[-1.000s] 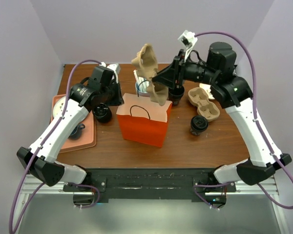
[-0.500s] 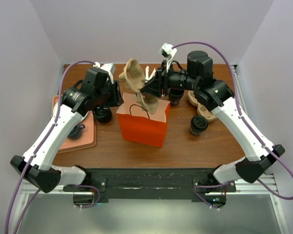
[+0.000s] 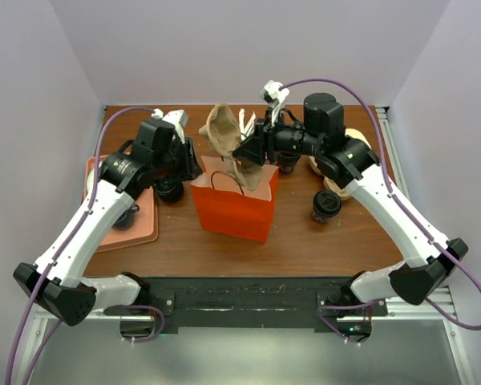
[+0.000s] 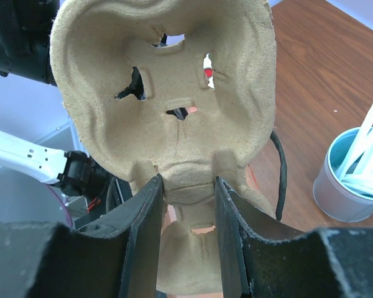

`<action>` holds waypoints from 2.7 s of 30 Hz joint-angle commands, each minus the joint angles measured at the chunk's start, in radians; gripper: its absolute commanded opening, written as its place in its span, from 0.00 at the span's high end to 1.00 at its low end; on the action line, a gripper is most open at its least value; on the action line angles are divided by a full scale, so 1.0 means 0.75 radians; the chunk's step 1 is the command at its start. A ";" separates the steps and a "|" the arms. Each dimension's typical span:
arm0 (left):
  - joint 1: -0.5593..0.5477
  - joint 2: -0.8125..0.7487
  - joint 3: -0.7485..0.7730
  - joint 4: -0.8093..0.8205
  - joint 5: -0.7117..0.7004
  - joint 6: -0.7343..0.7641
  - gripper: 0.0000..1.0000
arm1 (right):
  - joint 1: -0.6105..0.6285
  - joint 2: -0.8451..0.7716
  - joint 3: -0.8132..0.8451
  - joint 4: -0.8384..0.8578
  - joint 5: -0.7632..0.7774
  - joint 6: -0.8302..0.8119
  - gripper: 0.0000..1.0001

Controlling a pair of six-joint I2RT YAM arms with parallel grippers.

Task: Pack the takeout coffee

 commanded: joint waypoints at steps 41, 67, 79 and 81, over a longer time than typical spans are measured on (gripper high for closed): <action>0.024 -0.118 -0.130 0.146 0.092 0.081 1.00 | 0.075 -0.035 -0.057 -0.198 0.210 -0.323 0.79; 0.024 -0.108 -0.071 0.148 0.118 0.035 1.00 | 0.287 0.161 0.067 -0.524 0.686 -0.402 0.85; 0.024 -0.101 -0.104 0.178 0.155 0.029 1.00 | 0.294 0.133 -0.090 -0.268 0.647 -0.406 0.85; 0.024 -0.103 -0.104 0.179 0.157 0.027 1.00 | 0.294 0.135 -0.102 -0.244 0.645 -0.408 0.86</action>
